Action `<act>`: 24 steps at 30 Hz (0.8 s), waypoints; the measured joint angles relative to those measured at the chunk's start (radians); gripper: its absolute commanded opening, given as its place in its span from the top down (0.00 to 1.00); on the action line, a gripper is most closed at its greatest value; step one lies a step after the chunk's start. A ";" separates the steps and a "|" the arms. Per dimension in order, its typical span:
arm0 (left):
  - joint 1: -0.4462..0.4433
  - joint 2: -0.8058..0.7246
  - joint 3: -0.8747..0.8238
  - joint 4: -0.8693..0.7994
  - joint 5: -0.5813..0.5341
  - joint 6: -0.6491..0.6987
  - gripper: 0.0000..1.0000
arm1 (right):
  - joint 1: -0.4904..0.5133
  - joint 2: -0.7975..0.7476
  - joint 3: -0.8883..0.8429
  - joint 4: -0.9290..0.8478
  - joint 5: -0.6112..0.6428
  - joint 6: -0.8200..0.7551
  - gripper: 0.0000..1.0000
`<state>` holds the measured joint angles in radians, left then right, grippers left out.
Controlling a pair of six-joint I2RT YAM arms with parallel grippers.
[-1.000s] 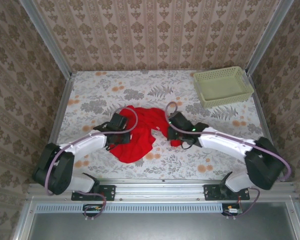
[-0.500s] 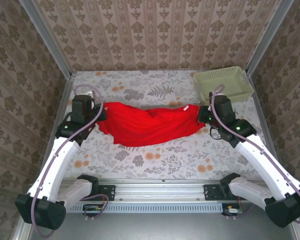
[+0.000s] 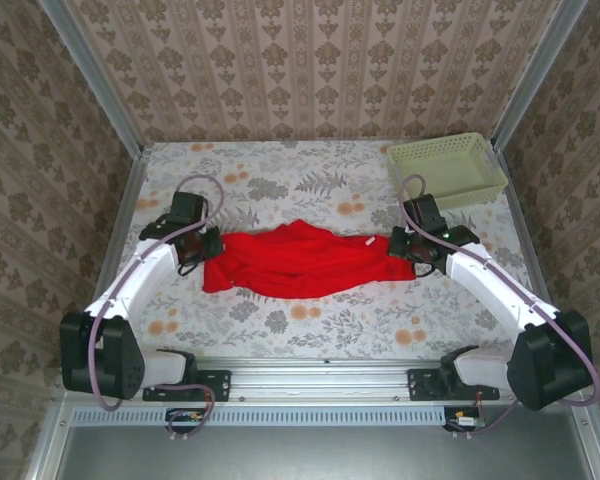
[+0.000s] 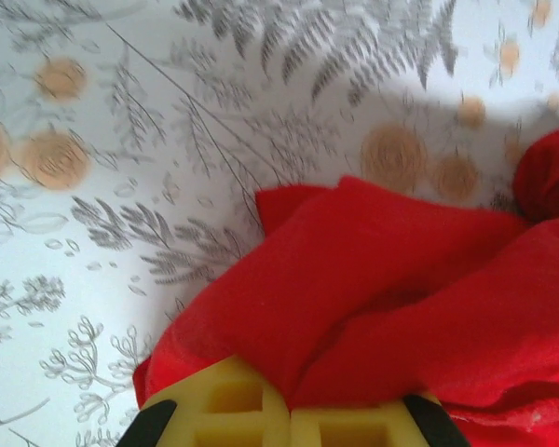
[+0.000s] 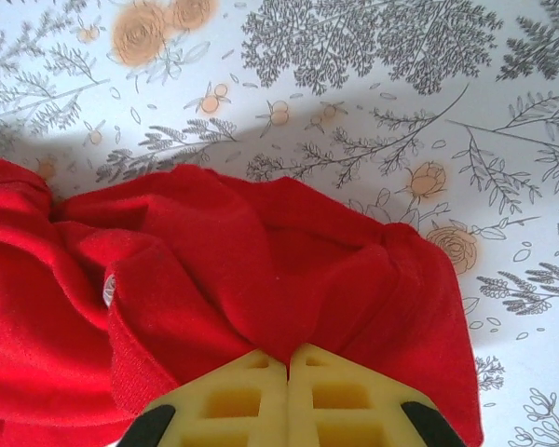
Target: Fold the inside-out t-shirt
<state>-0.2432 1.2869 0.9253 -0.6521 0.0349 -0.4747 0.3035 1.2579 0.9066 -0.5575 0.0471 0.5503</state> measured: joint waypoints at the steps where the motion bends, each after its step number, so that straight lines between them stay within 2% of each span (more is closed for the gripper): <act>1: -0.021 -0.006 -0.012 -0.003 -0.005 -0.001 1.00 | 0.000 0.001 -0.003 0.003 0.000 -0.001 0.69; 3: -0.055 -0.027 -0.047 -0.003 -0.012 -0.005 1.00 | 0.000 -0.004 -0.017 0.008 0.003 0.003 0.51; 5: -0.071 -0.058 -0.091 -0.003 -0.017 -0.015 1.00 | 0.000 -0.012 -0.039 0.010 0.009 0.005 0.42; 10: -0.070 -0.089 -0.143 -0.011 -0.043 -0.032 1.00 | 0.004 -0.076 -0.148 0.016 0.008 -0.001 0.29; 15: -0.069 -0.090 -0.143 -0.006 -0.062 -0.042 1.00 | 0.042 -0.145 -0.248 0.026 0.004 0.014 0.29; 17: -0.069 -0.090 -0.142 -0.003 -0.066 -0.048 1.00 | 0.058 -0.145 -0.283 0.043 0.004 0.030 0.32; 20: -0.064 -0.090 -0.140 -0.001 -0.073 -0.051 1.00 | 0.066 -0.107 -0.304 0.053 0.007 0.047 0.44; 24: -0.053 -0.095 -0.135 0.000 -0.081 -0.053 1.00 | 0.066 -0.049 -0.251 0.048 0.045 0.042 0.77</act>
<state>-0.2966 1.1915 0.7906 -0.6521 -0.0463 -0.5282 0.3691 1.2091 0.6559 -0.5091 0.0921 0.5922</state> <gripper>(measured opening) 0.052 0.364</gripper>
